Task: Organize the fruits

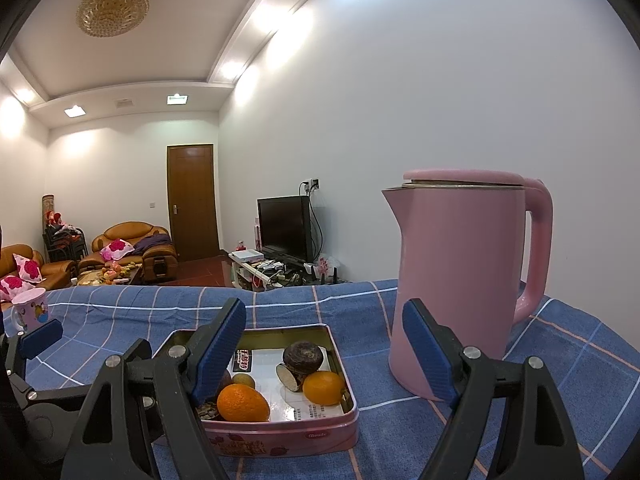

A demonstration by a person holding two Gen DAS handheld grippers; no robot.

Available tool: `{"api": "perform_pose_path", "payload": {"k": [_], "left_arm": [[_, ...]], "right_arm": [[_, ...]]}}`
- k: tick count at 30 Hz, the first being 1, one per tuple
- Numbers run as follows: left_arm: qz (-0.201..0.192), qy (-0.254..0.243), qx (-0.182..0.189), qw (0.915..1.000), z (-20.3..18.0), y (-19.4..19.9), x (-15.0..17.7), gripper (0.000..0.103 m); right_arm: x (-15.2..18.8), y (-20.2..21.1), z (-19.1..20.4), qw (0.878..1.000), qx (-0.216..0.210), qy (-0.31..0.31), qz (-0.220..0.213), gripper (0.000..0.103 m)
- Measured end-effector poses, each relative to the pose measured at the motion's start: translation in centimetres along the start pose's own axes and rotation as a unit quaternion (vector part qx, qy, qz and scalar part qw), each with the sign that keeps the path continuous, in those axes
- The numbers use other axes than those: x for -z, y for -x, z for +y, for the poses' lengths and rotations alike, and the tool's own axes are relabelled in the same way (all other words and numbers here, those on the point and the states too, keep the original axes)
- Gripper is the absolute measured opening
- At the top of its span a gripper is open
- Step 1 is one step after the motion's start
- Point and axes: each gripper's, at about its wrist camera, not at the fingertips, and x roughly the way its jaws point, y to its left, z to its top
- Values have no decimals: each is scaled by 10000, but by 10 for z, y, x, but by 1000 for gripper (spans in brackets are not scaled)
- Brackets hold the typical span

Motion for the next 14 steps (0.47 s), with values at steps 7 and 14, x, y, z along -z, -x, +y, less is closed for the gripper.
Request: {"api": "perform_pose_path", "payload": {"k": [7,14], "left_arm": [[82,113,27,9999,3,-3,0,103],[15,63,49,10000,2,-3,1,103]], "right_arm": [[0,0,0,10000,2,13,10,82],[1,1,1,10000,24,9,13,82]]}}
